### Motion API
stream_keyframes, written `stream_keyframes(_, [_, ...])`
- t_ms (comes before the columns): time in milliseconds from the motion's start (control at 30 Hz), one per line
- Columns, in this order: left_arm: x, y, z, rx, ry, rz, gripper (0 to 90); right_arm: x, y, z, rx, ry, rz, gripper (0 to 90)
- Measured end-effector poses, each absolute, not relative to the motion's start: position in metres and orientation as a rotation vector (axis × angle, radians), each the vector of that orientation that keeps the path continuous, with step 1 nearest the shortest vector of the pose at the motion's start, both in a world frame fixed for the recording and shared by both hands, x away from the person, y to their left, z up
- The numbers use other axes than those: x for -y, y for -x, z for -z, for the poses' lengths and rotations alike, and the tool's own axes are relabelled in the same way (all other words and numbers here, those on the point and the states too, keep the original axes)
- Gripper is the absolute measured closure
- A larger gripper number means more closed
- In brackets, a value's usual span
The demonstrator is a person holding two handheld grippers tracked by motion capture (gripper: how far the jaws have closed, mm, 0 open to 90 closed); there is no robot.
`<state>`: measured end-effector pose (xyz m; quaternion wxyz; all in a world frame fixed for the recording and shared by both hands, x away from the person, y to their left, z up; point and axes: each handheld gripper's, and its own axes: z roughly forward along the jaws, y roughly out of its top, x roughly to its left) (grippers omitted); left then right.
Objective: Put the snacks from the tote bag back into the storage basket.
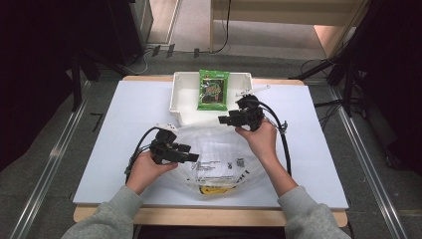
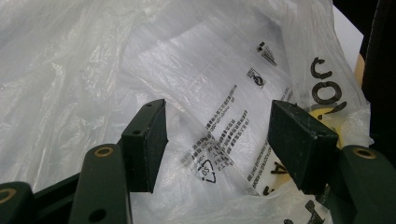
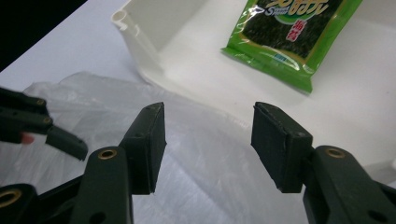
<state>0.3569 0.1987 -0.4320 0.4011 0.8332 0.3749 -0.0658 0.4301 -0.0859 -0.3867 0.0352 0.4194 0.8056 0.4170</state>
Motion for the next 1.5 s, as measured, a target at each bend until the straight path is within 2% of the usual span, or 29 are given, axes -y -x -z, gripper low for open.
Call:
stream_keyframes(333, [-0.2,-0.356,0.431,-0.95,-2.108,0.161,38.2,0.093,-0.399,0.39,-2.5,-1.241,-1.315,45.5])
stream_keyframes(767, [-0.203,-0.353,0.427,-0.94,-2.106,0.162,37.9,0.101,-0.376,0.401,-2.53,-1.191,-1.308,43.9])
stream_keyframes(1500, [-0.203,-0.352,0.426,-0.93,-2.116,0.153,37.7,0.111,-0.359,0.42,-2.55,-1.173,-1.318,42.7])
